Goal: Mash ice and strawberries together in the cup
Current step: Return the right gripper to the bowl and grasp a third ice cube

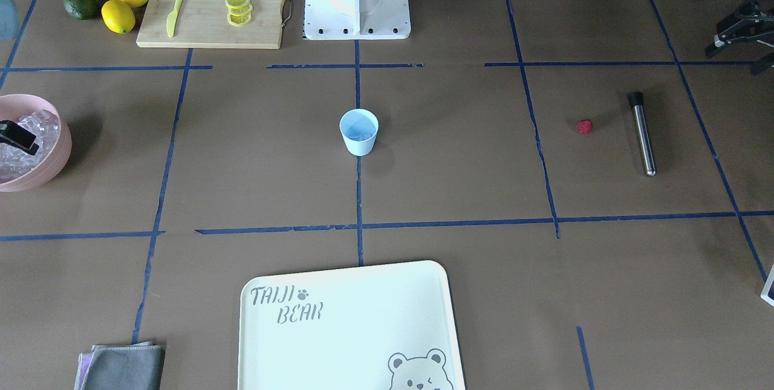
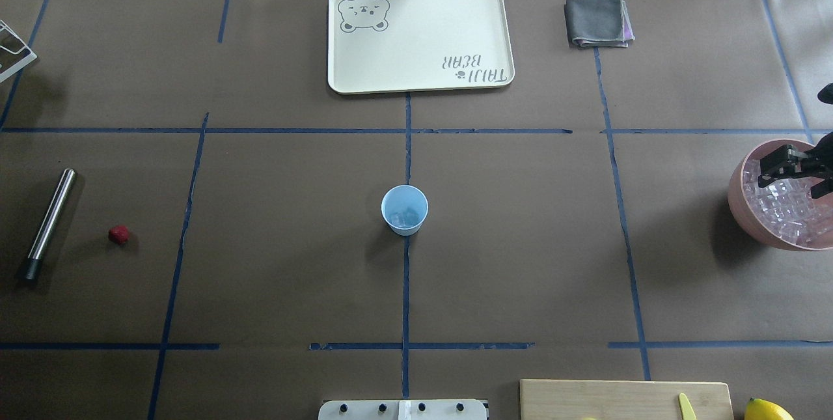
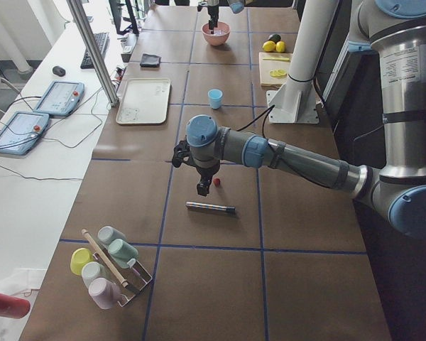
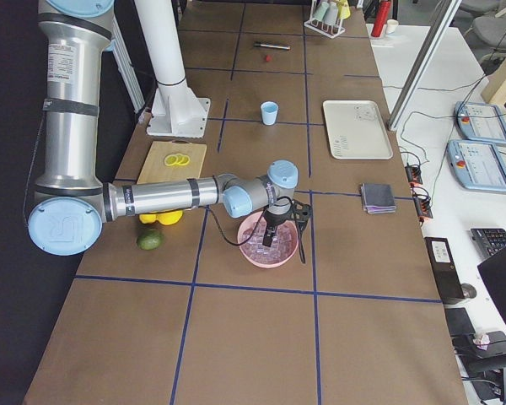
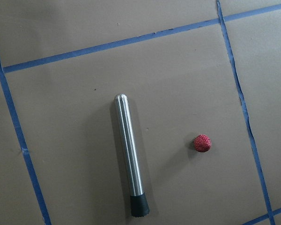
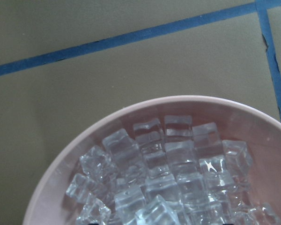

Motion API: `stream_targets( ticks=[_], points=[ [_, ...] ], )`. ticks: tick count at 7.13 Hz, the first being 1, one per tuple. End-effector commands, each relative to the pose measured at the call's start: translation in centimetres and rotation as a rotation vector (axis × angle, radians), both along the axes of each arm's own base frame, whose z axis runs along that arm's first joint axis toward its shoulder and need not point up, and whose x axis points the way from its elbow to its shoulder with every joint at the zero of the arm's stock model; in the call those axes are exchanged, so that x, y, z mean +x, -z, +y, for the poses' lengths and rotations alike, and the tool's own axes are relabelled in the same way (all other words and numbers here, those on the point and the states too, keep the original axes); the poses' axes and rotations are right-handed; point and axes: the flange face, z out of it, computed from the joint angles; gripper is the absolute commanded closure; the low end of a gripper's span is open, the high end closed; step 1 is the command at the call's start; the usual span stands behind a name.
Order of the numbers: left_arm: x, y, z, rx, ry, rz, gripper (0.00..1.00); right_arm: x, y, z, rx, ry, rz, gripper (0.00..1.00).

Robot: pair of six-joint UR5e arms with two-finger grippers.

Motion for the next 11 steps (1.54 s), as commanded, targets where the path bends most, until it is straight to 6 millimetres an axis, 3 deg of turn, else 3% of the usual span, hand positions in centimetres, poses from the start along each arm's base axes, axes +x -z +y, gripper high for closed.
stream_targets(
  ticks=[1, 2, 3, 4, 5, 7, 10, 11],
  points=[
    [-0.1, 0.2, 0.3, 0.003, 0.000, 0.001, 0.00, -0.2, -0.8, 0.0, -0.010, 0.005, 0.006, 0.21],
    [-0.1, 0.4, 0.3, 0.006, 0.000, 0.001, 0.00, -0.2, -0.7, 0.0, -0.014, 0.000, 0.006, 0.34],
    [-0.1, 0.4, 0.3, 0.006, 0.000, 0.001, 0.00, -0.2, -0.7, 0.0, -0.013, 0.000, 0.005, 0.54],
    [-0.1, 0.4, 0.3, 0.006, 0.000, 0.001, 0.00, -0.1, -0.7, -0.1, -0.011, 0.003, 0.004, 0.86],
    [-0.1, 0.3, 0.4, 0.005, 0.000, 0.001, 0.00, -0.1, -0.5, -0.1, -0.003, 0.008, 0.002, 1.00],
    [-0.1, 0.3, 0.4, 0.005, 0.000, 0.001, 0.00, 0.0, 1.2, -0.1, 0.025, 0.012, -0.021, 1.00],
    [-0.1, 0.2, 0.4, 0.003, 0.000, 0.001, 0.00, 1.5, 10.7, 1.5, 0.179, -0.007, -0.094, 1.00],
    [-0.1, 0.2, 0.4, 0.003, 0.000, 0.001, 0.00, 0.5, 14.3, 2.1, 0.219, 0.000, -0.136, 1.00]
  ],
)
